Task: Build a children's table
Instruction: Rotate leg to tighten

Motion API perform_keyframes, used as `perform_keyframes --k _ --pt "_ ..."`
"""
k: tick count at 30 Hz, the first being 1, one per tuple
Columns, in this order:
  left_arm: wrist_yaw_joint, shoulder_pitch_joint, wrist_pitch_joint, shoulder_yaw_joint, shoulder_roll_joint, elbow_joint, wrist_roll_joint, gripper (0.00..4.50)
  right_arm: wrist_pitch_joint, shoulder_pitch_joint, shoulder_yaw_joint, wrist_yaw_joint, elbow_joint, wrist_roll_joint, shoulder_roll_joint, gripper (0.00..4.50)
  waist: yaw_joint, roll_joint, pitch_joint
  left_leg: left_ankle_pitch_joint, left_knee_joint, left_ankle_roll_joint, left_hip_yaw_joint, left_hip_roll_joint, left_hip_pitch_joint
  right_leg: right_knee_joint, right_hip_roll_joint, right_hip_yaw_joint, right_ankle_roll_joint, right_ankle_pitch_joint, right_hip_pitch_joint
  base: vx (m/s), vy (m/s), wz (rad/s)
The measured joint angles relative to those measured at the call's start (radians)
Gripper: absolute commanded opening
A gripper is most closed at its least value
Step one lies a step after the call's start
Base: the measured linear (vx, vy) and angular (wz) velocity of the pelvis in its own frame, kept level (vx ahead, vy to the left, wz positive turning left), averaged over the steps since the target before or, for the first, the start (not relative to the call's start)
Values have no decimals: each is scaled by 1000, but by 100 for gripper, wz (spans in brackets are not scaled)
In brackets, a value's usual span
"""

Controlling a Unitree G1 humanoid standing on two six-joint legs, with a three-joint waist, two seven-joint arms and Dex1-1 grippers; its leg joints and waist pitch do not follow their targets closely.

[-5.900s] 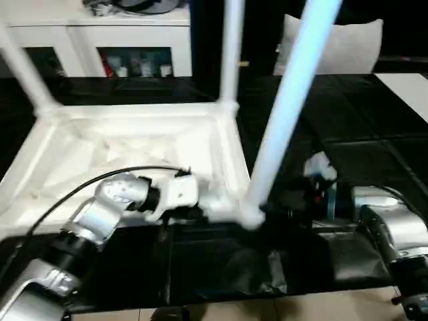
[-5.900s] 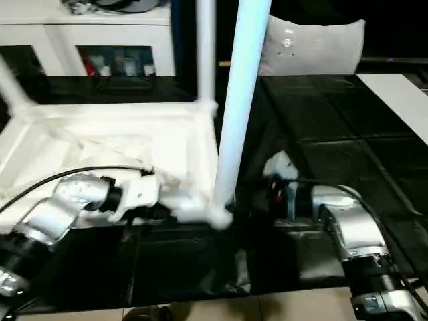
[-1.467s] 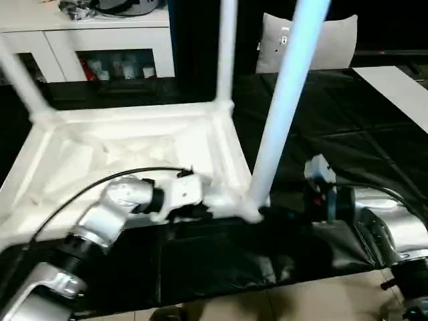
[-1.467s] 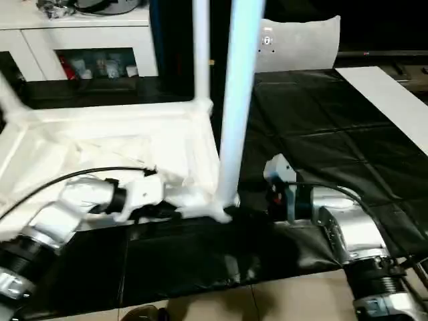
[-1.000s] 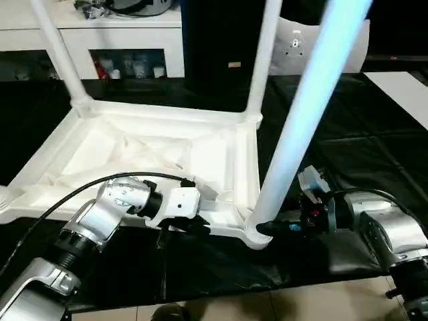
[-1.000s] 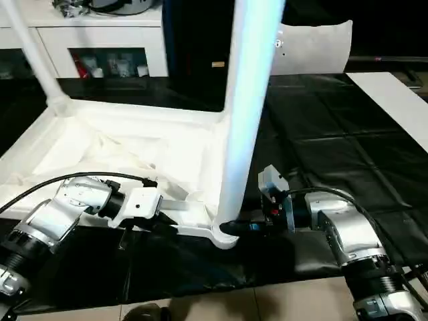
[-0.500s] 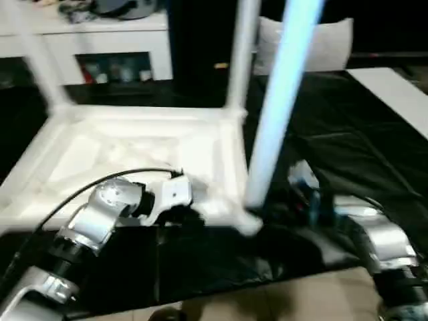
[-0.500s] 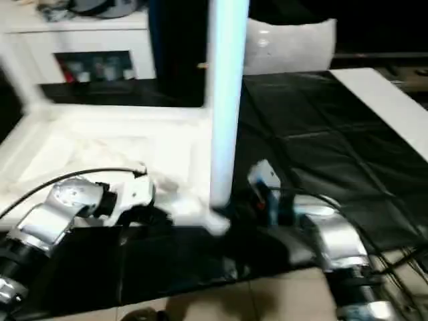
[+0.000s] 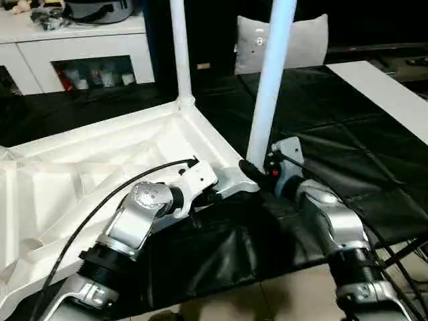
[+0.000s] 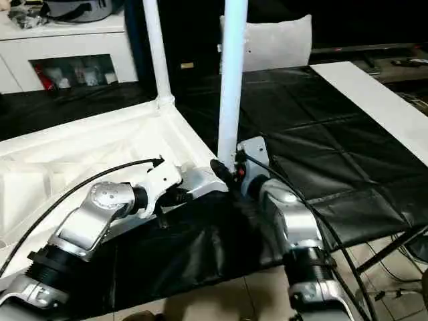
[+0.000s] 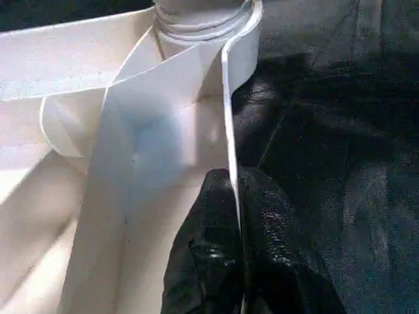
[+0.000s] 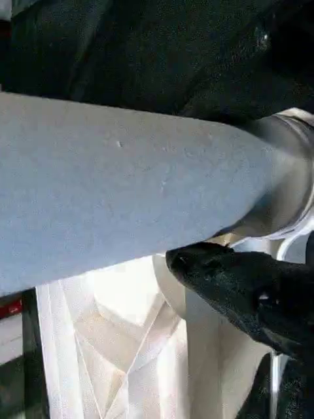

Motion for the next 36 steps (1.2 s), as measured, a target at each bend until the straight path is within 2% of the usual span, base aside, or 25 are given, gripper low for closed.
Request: perform_keyframes --k 5,9,12,13,19,20,22,25,30,31,36 --pt "-46 -12 -54 -8 33 19 -2 0 -55 33 30 129 -19 12 -90 369 14 0 0 -1 -2 -3 0 3 -1 0 1 -4 -1 1 -1 0 0 0" --pt "-143 -34 -173 -21 107 75 -24 0 -77 71 37 314 -51 54 -192 403 29 6 2 -2 -3 -3 -1 4 -1 0 2 -5 0 0 -1 0 0 0" --pt "-195 -38 -232 -20 144 98 -30 0 -81 73 37 387 -52 64 -227 425 32 6 2 -2 -3 -3 -1 4 -1 0 2 -4 0 0 -1 0 0 0" --pt "-209 -39 -242 -21 147 101 -32 0 -83 73 38 405 -52 69 -236 445 33 6 2 -2 -2 -3 0 3 -1 0 1 -4 0 0 0 0 0 0" --pt "-353 -58 -375 -65 222 139 -49 0 -140 71 77 659 -52 102 -368 445 49 5 1 -2 -2 -3 0 4 -1 0 1 -5 0 0 0 0 0 0" --pt "-366 -64 -390 -68 227 149 -49 0 -147 71 78 682 -51 104 -370 419 51 5 1 -2 -2 -3 0 4 -1 0 1 -5 0 0 0 0 0 0" --pt "-395 -69 -416 -72 229 159 -48 0 -153 69 100 725 -48 109 -370 419 60 5 1 -2 -1 -3 0 4 -1 1 1 -5 -1 0 0 0 0 0" --pt "-447 -69 -439 -87 230 156 -63 0 -153 57 132 769 -37 118 -368 386 68 4 1 -2 0 -3 0 4 -1 1 1 -5 -1 0 1 0 0 0" --pt "-518 -69 -468 -110 249 149 -89 0 -149 17 155 836 -10 128 -365 349 75 0 1 -2 1 -3 0 4 -1 1 0 -5 -2 1 1 0 0 0" --pt "-525 -69 -470 -112 249 148 -89 0 -148 17 158 847 -8 128 -362 329 78 0 1 -2 1 -3 0 4 -1 1 0 -5 -2 1 1 0 0 0" --pt "-536 -70 -487 -114 247 150 -88 0 -145 17 191 878 12 127 -359 296 83 -1 1 -2 1 -3 0 4 -1 1 0 -5 -2 1 1 0 0 0"
